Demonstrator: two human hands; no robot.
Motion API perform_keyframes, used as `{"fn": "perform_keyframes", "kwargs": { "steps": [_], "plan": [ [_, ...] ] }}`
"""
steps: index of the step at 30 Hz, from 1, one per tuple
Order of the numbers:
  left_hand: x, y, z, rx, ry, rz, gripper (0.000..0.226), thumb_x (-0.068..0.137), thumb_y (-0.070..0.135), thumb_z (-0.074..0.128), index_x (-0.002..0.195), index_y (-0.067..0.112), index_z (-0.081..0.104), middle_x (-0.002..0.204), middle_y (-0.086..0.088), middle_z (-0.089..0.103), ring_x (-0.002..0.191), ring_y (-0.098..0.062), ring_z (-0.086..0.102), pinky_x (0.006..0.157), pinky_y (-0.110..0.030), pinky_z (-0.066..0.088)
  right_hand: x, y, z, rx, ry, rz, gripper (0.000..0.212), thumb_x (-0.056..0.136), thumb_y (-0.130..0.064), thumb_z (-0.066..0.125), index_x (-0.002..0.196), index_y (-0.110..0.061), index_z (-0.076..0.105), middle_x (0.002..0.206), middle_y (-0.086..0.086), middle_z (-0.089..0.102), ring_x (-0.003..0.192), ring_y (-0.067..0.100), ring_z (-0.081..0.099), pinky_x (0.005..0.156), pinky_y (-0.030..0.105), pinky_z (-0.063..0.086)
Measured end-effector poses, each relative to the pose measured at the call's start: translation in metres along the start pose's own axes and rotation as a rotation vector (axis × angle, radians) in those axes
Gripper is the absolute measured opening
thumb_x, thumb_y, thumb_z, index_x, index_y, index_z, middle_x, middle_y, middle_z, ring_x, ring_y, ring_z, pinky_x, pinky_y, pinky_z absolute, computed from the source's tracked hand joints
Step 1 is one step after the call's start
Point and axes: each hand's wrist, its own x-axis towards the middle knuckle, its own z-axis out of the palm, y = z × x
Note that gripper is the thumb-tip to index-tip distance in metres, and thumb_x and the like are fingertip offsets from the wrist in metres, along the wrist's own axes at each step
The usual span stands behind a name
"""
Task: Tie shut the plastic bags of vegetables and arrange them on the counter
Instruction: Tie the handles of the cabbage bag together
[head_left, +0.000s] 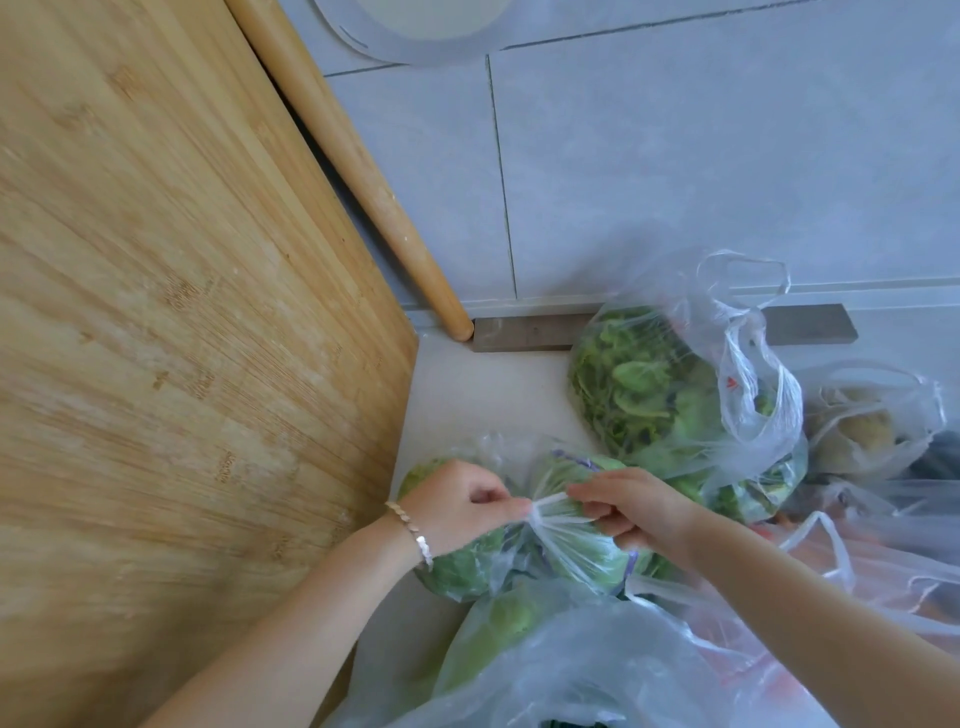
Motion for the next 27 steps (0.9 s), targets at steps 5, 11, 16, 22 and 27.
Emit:
{"fn": "perform_keyframes", "kwargs": {
  "steps": [5,11,16,22,27],
  "plan": [
    [-0.004,0.003,0.001,0.522,-0.015,0.321,0.032,0.093,0.029,0.048,0.074,0.011,0.067,0.062,-0.003,0.06,0.056,-0.013,0.04,0.059,-0.027,0.034,0.02,-0.025,0.009,-0.169,0.194,-0.08,0.041,0.082,-0.014,0.067,0.053,-0.014,0.038,0.047,0.001,0.032,0.037,0.011,0.024,0.033,0.017,0.019],
    [-0.014,-0.032,0.012,0.973,-0.084,0.575,0.022,0.07,0.027,0.058,0.047,0.025,0.054,0.053,0.012,0.048,0.059,-0.008,0.047,0.066,-0.022,0.027,0.053,-0.045,0.031,-0.579,0.312,-0.078,0.034,0.079,-0.018,0.069,0.056,-0.012,0.045,0.053,0.003,0.046,0.049,0.017,0.045,0.051,0.023,0.039],
    [-0.01,-0.031,0.015,0.961,-0.047,0.617,0.023,0.062,0.019,0.065,0.044,0.023,0.051,0.048,0.009,0.047,0.054,-0.011,0.043,0.062,-0.023,0.027,0.059,-0.048,0.039,-0.876,0.45,-0.149,0.015,0.084,-0.025,0.06,0.075,-0.015,0.053,0.079,0.002,0.059,0.078,0.021,0.057,0.064,0.028,0.043],
    [0.018,-0.012,0.01,0.894,0.129,0.291,0.031,0.084,0.024,0.037,0.069,0.013,0.062,0.077,-0.004,0.066,0.079,-0.023,0.061,0.068,-0.031,0.045,0.054,-0.05,0.025,-0.619,0.548,-0.267,0.034,0.085,-0.02,0.058,0.058,-0.018,0.038,0.066,-0.001,0.048,0.071,0.021,0.047,0.065,0.028,0.038],
    [0.034,-0.011,0.011,0.747,0.12,-0.019,0.025,0.096,0.023,0.036,0.09,0.011,0.058,0.097,-0.009,0.062,0.092,-0.027,0.057,0.071,-0.032,0.04,0.026,-0.052,0.016,-0.428,0.369,-0.242,0.01,0.081,-0.008,0.056,0.073,-0.012,0.053,0.068,0.007,0.055,0.07,0.022,0.054,0.071,0.036,0.051]
  ]
}}
